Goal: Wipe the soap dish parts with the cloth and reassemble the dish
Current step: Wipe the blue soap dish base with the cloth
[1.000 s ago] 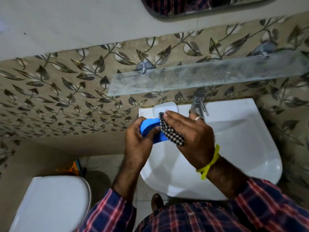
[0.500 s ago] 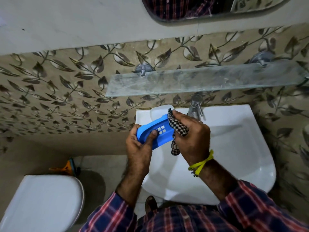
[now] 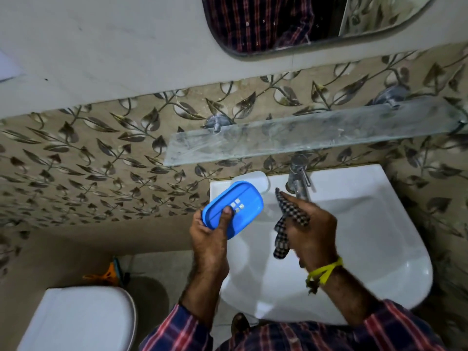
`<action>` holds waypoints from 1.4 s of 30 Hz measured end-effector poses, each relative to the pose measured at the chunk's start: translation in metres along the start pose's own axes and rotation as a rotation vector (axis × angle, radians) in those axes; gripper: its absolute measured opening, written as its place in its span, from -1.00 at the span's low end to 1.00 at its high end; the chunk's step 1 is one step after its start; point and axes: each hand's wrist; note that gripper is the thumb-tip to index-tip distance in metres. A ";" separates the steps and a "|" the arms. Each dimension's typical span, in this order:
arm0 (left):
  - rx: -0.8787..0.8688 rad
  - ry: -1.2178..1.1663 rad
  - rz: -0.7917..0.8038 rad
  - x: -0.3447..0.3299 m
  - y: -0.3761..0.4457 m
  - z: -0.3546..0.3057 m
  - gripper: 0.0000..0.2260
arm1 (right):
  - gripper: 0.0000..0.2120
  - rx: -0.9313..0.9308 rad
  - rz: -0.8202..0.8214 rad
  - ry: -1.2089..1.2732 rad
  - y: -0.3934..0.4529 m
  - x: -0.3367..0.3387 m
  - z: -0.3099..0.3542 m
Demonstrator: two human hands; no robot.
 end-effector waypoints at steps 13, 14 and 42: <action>0.368 0.038 0.218 0.015 -0.025 0.030 -0.61 | -0.92 -0.463 -0.011 0.266 0.000 0.030 -0.029; 0.353 0.049 0.232 0.015 -0.026 0.031 -0.61 | -0.93 -0.466 -0.015 0.267 0.000 0.030 -0.032; -0.456 0.204 0.452 -0.048 0.014 -0.080 -0.34 | -0.95 -0.308 -0.047 0.241 0.017 0.037 -0.009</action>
Point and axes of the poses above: each hand's wrist, its own y-axis towards the middle knuckle, its own x-axis out of the back of the hand, z = x × y, and after that the axes turned 3 degrees about z, right-handed
